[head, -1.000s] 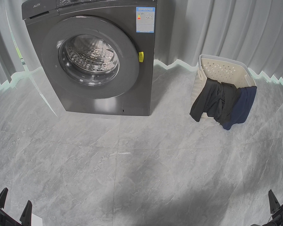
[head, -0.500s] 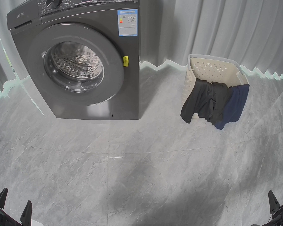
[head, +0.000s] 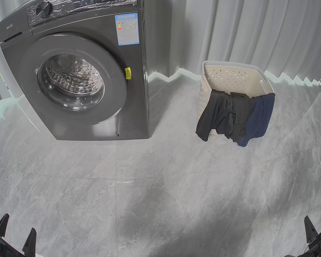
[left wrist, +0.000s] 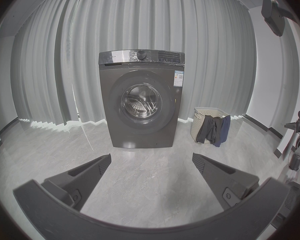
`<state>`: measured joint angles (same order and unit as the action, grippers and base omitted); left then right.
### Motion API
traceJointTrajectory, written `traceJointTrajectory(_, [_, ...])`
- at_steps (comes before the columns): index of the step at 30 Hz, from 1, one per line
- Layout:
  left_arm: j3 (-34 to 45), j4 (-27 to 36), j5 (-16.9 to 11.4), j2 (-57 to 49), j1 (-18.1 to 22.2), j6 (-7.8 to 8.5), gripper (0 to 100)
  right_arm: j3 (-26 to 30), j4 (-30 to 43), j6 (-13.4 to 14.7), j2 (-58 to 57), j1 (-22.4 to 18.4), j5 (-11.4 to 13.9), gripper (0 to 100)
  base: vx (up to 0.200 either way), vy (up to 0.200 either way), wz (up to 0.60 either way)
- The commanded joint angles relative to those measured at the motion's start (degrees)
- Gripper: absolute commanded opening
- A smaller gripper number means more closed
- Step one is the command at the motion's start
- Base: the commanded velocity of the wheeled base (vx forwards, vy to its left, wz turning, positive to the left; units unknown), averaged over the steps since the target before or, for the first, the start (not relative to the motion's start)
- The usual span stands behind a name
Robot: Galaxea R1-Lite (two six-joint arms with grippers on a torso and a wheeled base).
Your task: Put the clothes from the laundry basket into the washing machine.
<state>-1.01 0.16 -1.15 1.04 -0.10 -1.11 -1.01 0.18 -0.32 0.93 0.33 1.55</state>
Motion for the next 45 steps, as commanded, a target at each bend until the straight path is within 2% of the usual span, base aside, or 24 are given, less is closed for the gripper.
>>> traceJointTrajectory(1, [0.84, 0.02, 0.00, -1.04, 0.01, -0.03, 100, 0.92, 0.08, -0.03, -0.93, 0.02, 0.03, 100, 0.000, 0.000, 0.00])
traceJointTrajectory(11, [0.84, 0.11, 0.00, -1.04, 0.01, -0.03, 100, 0.92, 0.08, -0.03, -0.93, -0.07, 0.12, 100, 0.000, 0.000, 0.00])
traceJointTrajectory(41, [0.84, 0.02, 0.00, -1.04, 0.01, -0.03, 100, 0.92, -0.01, -0.03, -0.93, -0.07, 0.12, 100, 0.000, -0.200, 0.00])
traceJointTrajectory(45, [0.92, 0.02, 0.00, -1.04, 0.01, -0.03, 100, 0.92, -0.01, -0.12, -0.93, -0.07, 0.12, 100, 0.000, 0.000, 0.00])
